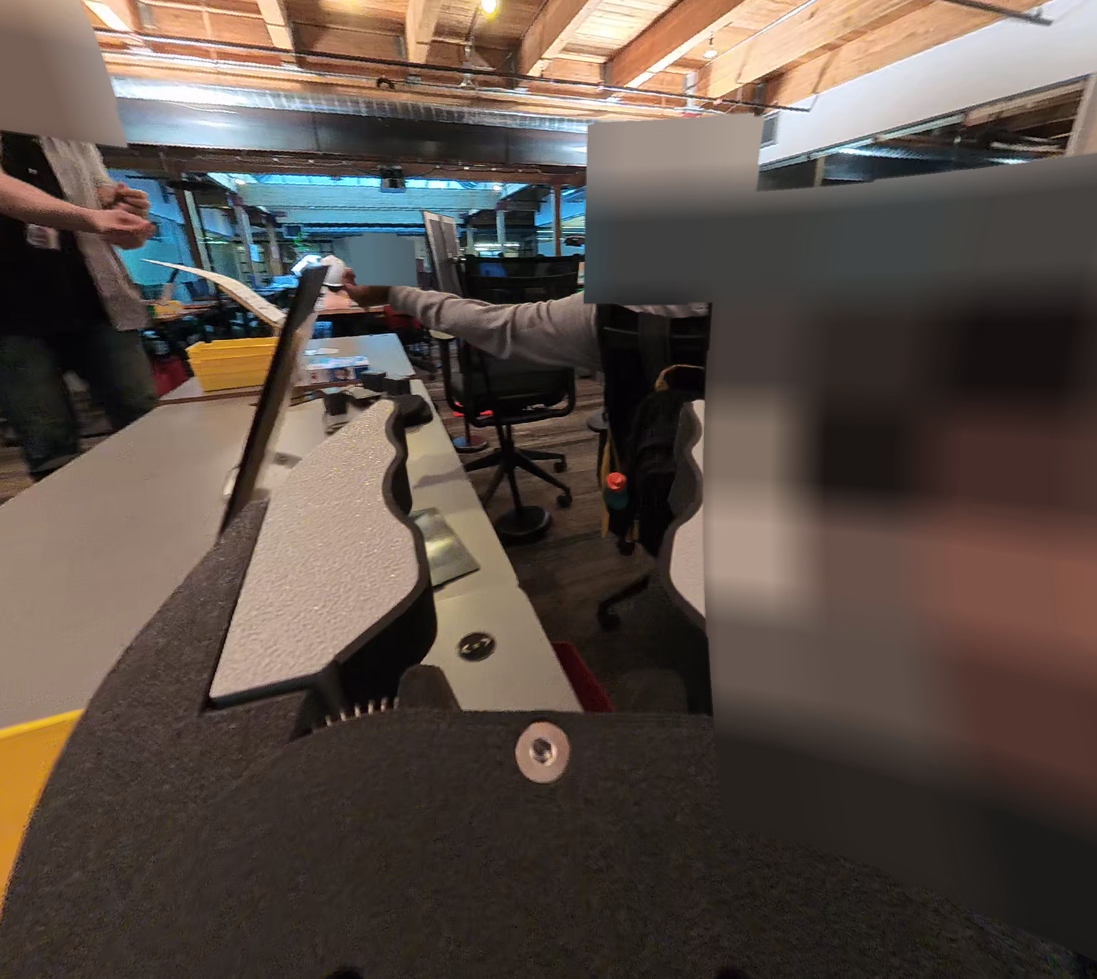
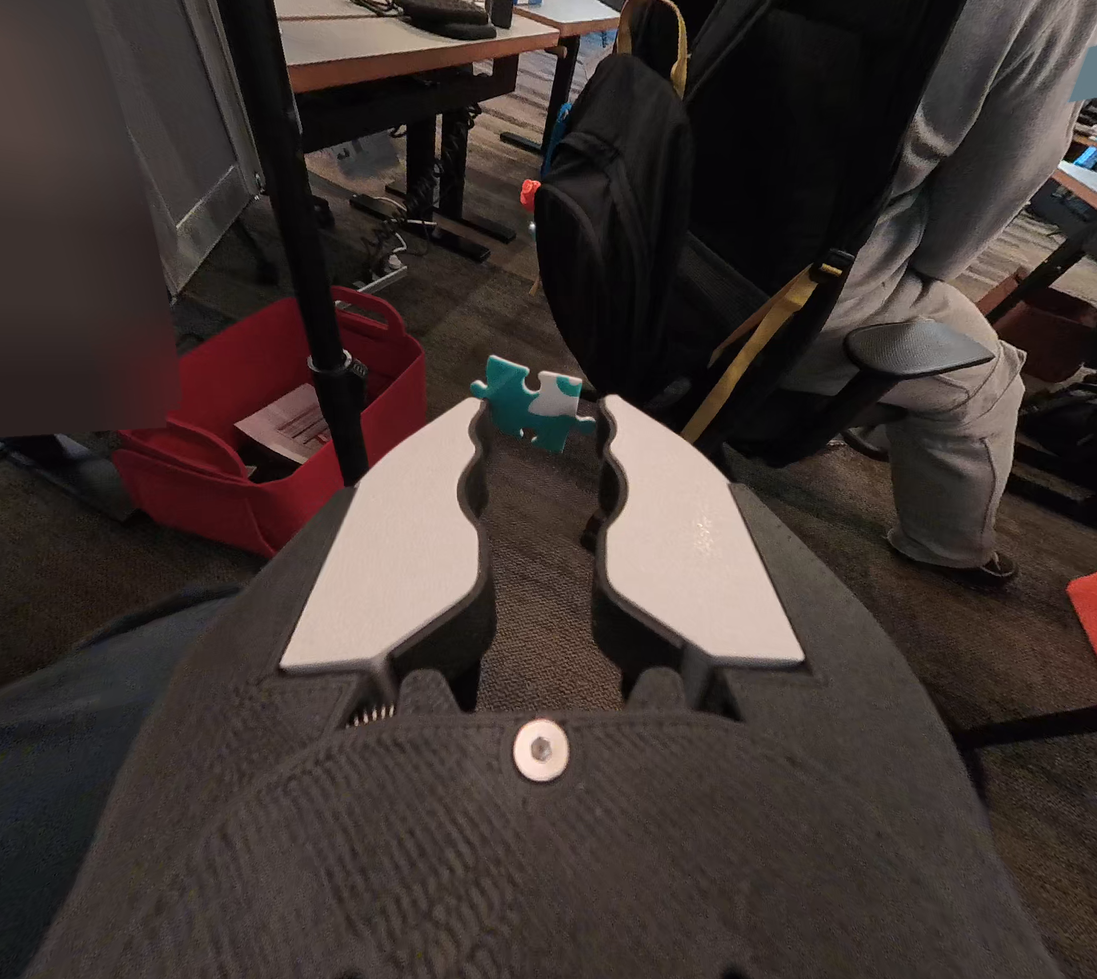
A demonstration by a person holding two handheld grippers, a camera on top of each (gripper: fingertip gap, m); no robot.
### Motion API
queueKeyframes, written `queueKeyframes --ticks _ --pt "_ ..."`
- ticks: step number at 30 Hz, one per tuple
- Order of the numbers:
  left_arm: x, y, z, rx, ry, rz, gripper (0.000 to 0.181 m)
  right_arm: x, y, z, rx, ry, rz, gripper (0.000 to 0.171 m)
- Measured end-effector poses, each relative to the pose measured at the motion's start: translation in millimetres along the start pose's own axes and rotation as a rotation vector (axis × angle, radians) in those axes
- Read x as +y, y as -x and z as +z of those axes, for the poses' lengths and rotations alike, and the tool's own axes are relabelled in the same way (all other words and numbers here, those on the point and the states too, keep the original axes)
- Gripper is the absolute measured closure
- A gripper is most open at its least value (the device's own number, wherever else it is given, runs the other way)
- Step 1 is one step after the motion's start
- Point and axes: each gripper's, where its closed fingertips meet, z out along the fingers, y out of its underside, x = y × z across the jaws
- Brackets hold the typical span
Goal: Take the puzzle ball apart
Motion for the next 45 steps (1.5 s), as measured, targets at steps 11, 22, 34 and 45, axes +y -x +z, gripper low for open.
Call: queueKeyframes --ticks 11,22,34,45 --pt "-45.1 -84.4 57.2 0.308 -0.118 -0.103 0.096 -12.3 -33.5 -22.3 -0.065 -0.038 -0.034 0.136" --pt "-77.7 -215.0 114.9 0.469 -0.161 -0.101 0.095 49.7 -75.7 -35.3 -0.090 -0.005 -0.076 0.136" --pt "-94.8 -269.5 160.0 0.581 -0.199 -0.194 0.096 106.1 -93.9 -33.0 -0.118 -0.011 -0.024 0.136" --pt "-120.5 -246.5 106.1 0.531 -0.201 -0.140 0.097 51.9 -30.4 -43.0 -0.208 -0.041 -0.088 0.136"
